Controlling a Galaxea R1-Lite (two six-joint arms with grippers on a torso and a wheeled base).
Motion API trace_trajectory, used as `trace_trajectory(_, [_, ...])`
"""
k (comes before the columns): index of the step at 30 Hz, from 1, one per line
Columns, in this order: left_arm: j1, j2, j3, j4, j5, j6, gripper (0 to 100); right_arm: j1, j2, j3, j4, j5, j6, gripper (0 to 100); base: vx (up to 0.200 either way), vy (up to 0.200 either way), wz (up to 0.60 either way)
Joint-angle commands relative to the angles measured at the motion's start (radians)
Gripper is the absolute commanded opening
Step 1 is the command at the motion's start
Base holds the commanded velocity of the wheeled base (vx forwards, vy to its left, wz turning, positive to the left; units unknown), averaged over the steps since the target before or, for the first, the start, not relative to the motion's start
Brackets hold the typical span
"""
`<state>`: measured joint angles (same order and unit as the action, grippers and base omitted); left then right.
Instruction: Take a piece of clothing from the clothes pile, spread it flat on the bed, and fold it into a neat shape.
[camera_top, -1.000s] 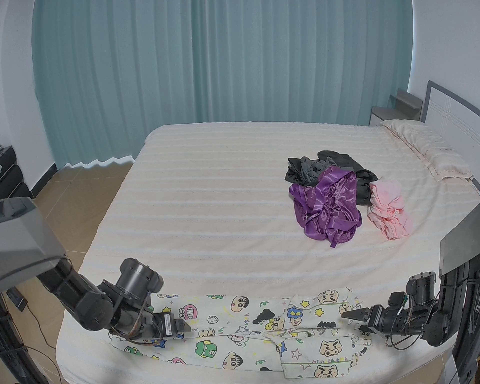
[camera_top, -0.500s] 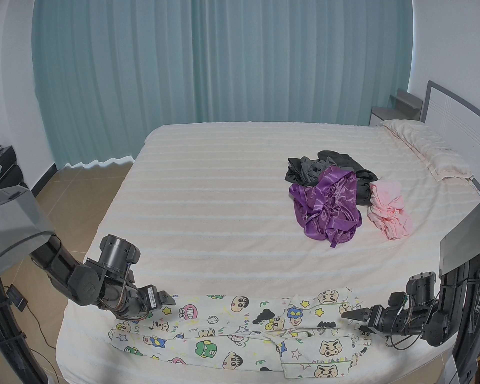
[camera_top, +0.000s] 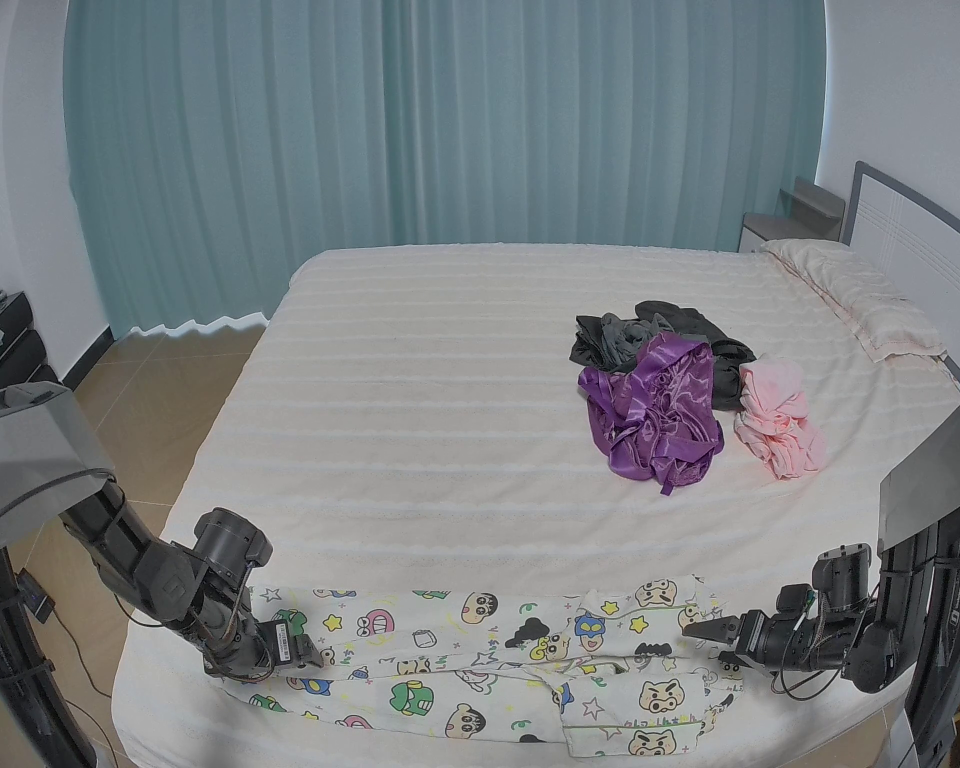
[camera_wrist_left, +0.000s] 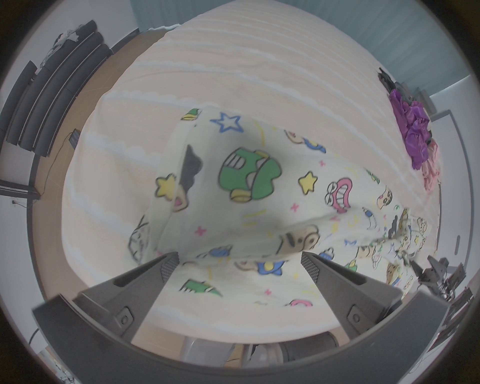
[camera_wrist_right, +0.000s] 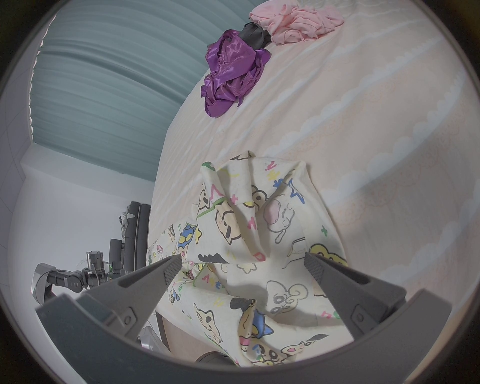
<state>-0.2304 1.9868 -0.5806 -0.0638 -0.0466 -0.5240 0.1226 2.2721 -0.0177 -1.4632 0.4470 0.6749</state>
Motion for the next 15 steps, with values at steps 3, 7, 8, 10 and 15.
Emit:
trace_trajectory(3, [0.033,-0.108,0.033,0.016,-0.002,0.064,100,0.0,0.006,0.018,-0.002,-0.001,0.0,100,0.0,0.0,0.0])
trace_trajectory(7, [0.117,-0.111,-0.03,0.016,-0.029,0.107,100,0.0,0.006,0.018,-0.002,-0.001,0.0,100,0.0,0.0,0.0])
trace_trajectory(8, [0.126,-0.109,-0.036,0.015,-0.035,0.113,100,0.0,0.006,0.018,-0.002,-0.001,0.0,100,0.0,0.0,0.0])
trace_trajectory(10, [0.189,-0.08,-0.054,0.009,-0.09,0.164,100,0.0,0.006,0.018,-0.002,-0.001,0.0,100,0.0,0.0,0.0])
trace_trajectory(15, [0.284,0.001,-0.062,-0.001,-0.194,0.24,100,0.0,0.007,0.018,-0.002,-0.001,0.0,100,0.0,0.0,0.0])
